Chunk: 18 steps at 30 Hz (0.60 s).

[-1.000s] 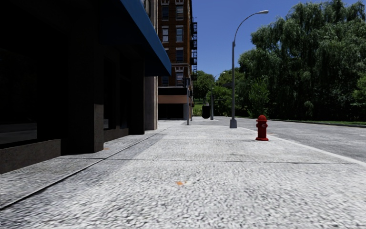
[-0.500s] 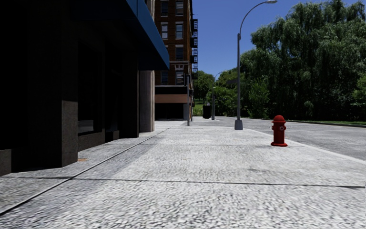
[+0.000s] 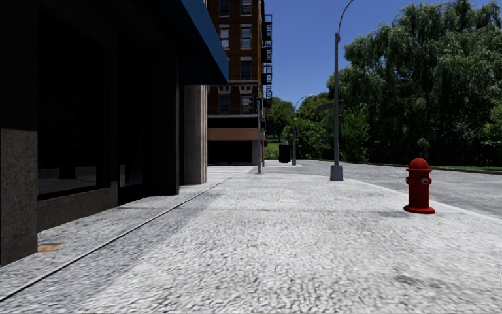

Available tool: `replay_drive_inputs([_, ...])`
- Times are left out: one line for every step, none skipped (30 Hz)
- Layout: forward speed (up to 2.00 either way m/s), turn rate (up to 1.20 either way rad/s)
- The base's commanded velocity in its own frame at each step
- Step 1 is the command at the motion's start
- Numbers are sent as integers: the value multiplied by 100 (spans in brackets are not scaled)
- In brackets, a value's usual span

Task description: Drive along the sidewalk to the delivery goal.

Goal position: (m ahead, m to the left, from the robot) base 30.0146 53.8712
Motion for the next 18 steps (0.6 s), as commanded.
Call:
replay_drive_inputs([200, 0])
replay_drive_inputs([200, 0])
replay_drive_inputs([200, 0])
replay_drive_inputs([200, 0])
replay_drive_inputs([200, 0])
replay_drive_inputs([200, 0])
replay_drive_inputs([200, 0])
replay_drive_inputs([200, 0])
replay_drive_inputs([200, 0])
replay_drive_inputs([200, 0])
replay_drive_inputs([200, 0])
replay_drive_inputs([200, 0])
replay_drive_inputs([200, 0])
replay_drive_inputs([200, 0])
replay_drive_inputs([200, 0])
replay_drive_inputs([200, 0])
replay_drive_inputs([200, 0])
replay_drive_inputs([200, 0])
